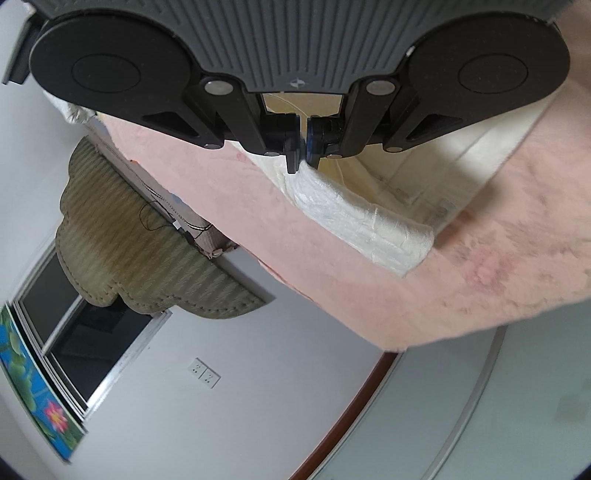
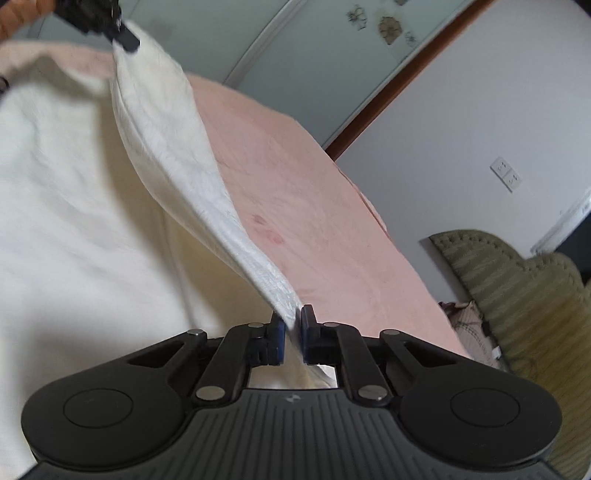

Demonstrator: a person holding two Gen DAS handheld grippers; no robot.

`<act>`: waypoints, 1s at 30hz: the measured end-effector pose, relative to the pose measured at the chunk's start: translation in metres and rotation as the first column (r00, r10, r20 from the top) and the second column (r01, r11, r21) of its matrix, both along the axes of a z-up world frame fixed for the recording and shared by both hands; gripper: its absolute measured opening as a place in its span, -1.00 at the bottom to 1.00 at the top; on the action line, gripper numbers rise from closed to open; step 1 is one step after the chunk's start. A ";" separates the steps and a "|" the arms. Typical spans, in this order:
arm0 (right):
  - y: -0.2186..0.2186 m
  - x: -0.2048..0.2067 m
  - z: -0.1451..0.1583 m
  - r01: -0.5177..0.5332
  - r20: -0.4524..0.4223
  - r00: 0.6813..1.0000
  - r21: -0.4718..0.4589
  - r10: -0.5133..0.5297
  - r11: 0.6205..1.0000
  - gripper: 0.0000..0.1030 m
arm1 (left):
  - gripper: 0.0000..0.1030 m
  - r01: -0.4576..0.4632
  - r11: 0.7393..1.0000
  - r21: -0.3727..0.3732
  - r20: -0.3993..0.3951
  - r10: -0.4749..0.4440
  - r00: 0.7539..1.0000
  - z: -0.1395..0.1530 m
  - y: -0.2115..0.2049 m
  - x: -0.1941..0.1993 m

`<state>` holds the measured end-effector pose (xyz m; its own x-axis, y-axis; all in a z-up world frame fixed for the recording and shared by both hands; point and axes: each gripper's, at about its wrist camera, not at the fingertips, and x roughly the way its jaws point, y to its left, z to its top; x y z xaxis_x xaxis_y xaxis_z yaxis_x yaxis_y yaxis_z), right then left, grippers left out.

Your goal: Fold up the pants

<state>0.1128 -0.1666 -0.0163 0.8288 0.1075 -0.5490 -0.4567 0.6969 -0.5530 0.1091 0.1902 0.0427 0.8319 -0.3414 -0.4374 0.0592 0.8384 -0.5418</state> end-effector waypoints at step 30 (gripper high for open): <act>0.027 -0.052 -0.059 -0.004 0.070 0.997 -0.278 0.024 0.960 -0.20 | -0.37 -0.123 0.975 -0.184 -0.172 0.091 0.981 -0.058 0.028 -0.009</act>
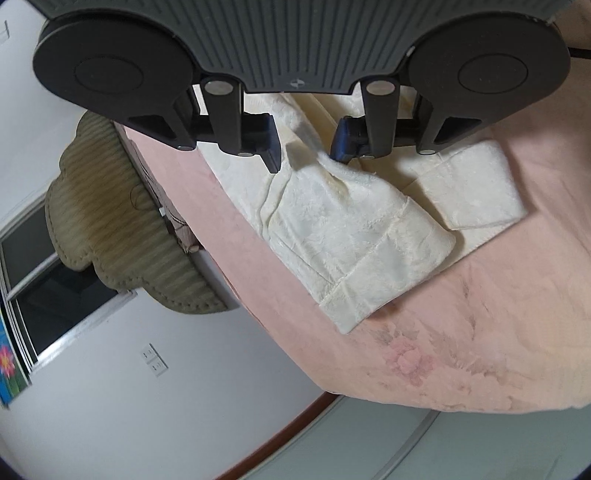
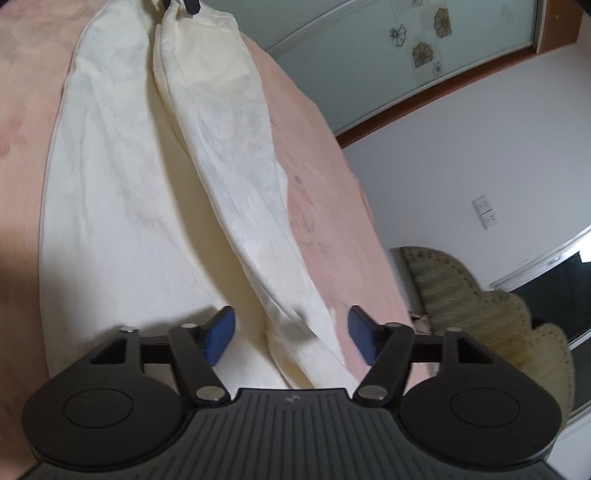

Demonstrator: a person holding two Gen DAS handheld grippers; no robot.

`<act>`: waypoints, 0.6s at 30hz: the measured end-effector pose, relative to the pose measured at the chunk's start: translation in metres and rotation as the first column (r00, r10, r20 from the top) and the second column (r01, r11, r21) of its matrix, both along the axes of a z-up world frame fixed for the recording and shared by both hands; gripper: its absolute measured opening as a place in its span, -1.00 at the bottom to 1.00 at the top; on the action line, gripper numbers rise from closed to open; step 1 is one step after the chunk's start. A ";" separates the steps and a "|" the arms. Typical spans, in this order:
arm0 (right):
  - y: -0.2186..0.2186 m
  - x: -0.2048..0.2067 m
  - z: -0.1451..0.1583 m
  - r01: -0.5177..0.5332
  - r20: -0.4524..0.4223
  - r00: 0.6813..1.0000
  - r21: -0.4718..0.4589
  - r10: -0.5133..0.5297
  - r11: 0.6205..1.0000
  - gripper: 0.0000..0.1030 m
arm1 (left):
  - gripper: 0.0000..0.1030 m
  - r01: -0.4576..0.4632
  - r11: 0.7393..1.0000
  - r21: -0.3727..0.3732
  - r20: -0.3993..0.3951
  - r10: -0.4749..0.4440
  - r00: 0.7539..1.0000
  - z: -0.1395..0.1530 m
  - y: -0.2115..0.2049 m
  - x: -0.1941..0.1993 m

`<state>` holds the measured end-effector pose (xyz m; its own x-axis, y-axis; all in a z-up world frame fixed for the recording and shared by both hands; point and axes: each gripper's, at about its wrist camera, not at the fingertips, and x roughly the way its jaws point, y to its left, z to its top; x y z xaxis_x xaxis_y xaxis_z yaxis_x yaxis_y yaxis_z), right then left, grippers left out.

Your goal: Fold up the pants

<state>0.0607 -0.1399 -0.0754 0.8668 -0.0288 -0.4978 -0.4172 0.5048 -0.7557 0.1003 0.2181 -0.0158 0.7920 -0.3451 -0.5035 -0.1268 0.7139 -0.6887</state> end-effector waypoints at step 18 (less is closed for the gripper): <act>0.015 -0.064 0.034 0.138 -0.063 0.990 0.300 -0.125 0.944 -0.86 | -0.93 0.042 0.984 0.176 0.097 -0.060 0.994 0.034 -0.005 -0.054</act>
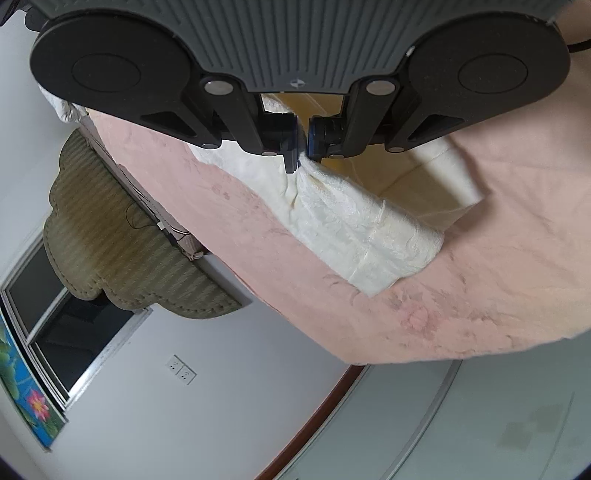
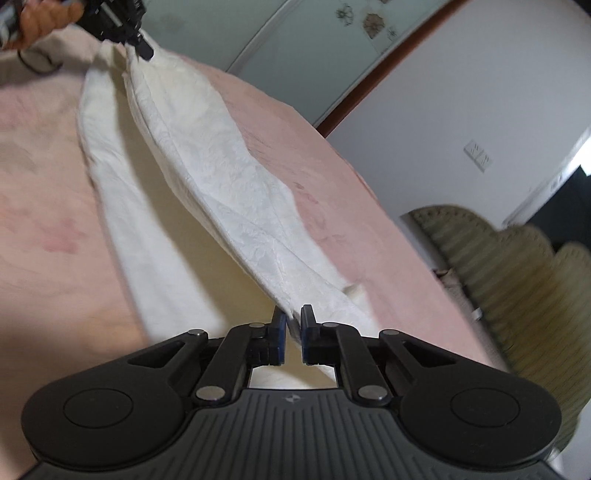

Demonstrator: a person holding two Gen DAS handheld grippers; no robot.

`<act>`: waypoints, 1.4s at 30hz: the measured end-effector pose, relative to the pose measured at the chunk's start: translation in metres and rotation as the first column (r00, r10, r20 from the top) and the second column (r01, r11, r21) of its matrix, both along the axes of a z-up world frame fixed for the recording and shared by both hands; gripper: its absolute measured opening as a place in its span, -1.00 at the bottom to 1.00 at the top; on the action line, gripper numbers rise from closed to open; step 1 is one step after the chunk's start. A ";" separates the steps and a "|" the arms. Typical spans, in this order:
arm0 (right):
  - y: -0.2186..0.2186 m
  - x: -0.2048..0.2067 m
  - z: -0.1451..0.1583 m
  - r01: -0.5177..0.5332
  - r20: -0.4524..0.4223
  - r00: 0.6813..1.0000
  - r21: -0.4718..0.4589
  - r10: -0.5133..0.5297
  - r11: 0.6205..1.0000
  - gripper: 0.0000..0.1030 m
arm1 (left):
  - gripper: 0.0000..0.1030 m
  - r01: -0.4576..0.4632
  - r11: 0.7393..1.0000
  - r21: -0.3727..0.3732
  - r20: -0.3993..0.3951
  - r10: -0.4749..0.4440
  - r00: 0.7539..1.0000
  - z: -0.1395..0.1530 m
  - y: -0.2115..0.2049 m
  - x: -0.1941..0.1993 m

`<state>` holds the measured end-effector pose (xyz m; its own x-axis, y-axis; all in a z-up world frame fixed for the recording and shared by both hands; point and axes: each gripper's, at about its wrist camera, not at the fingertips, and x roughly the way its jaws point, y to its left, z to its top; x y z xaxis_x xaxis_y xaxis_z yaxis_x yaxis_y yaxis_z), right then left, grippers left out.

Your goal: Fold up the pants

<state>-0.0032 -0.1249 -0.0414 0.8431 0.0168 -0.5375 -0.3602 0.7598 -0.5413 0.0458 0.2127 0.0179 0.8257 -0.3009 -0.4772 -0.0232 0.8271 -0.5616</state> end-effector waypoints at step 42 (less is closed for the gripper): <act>-0.045 -0.036 -0.004 0.264 -0.139 0.964 0.430 -0.226 0.863 -0.67 | -0.01 0.338 0.835 0.435 0.003 -0.376 0.926 -0.030 -0.232 -0.028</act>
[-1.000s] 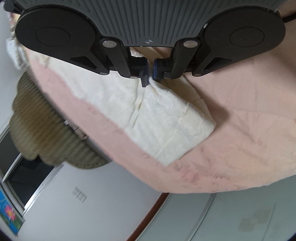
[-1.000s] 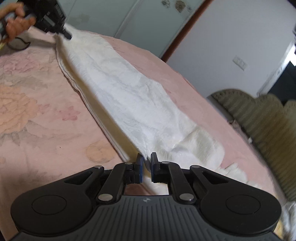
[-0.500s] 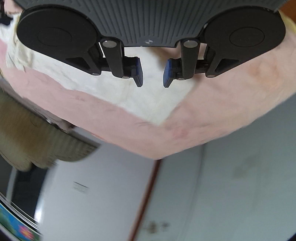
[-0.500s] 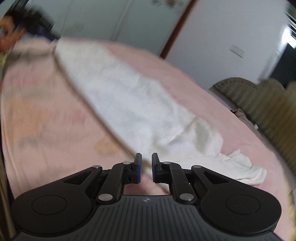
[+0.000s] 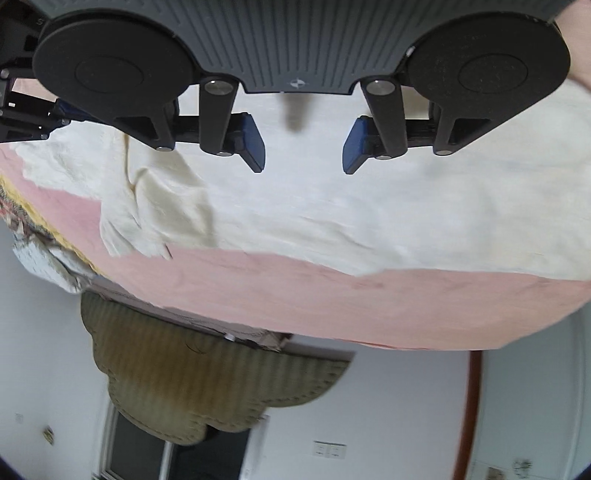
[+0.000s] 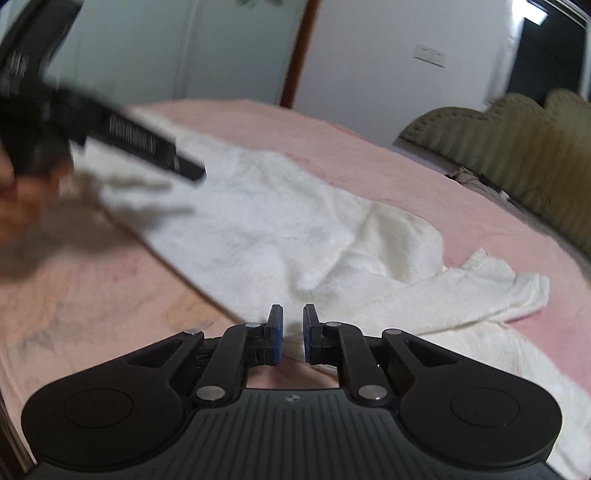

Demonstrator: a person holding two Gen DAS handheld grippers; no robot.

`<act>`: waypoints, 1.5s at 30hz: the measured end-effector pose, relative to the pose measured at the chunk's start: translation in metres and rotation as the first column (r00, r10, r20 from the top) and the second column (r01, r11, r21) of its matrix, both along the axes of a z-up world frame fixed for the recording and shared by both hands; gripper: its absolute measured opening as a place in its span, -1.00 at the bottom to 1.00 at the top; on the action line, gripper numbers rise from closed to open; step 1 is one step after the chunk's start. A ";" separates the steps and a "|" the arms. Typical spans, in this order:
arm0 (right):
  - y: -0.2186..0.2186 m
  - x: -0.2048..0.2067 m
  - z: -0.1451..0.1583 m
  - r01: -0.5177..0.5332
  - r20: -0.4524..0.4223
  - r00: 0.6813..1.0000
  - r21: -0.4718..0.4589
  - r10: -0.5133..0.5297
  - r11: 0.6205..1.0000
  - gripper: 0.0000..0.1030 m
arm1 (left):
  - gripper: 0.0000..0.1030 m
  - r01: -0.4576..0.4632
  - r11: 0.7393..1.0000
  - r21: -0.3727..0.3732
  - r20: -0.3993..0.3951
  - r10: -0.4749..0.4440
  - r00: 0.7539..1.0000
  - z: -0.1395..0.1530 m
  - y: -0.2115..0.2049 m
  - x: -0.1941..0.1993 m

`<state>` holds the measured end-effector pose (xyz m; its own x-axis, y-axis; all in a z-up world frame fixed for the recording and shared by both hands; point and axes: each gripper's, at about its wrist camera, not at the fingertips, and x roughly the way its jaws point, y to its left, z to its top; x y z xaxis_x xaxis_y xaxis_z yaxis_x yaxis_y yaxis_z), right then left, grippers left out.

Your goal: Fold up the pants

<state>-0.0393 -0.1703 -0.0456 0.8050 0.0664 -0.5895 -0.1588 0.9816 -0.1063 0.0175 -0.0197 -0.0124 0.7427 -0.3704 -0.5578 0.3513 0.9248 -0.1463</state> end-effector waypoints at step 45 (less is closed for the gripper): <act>-0.159 0.061 0.018 0.509 0.013 0.860 -0.070 -0.510 0.858 0.94 | 0.94 0.120 0.985 0.128 -0.010 -0.120 0.993 -0.034 -0.037 -0.003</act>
<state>0.0213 -0.3298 -0.0272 0.7118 -0.3927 -0.5824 0.3607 0.9158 -0.1766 0.0150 -0.0569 -0.0465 0.6956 -0.3823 -0.6082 0.4606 0.8871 -0.0308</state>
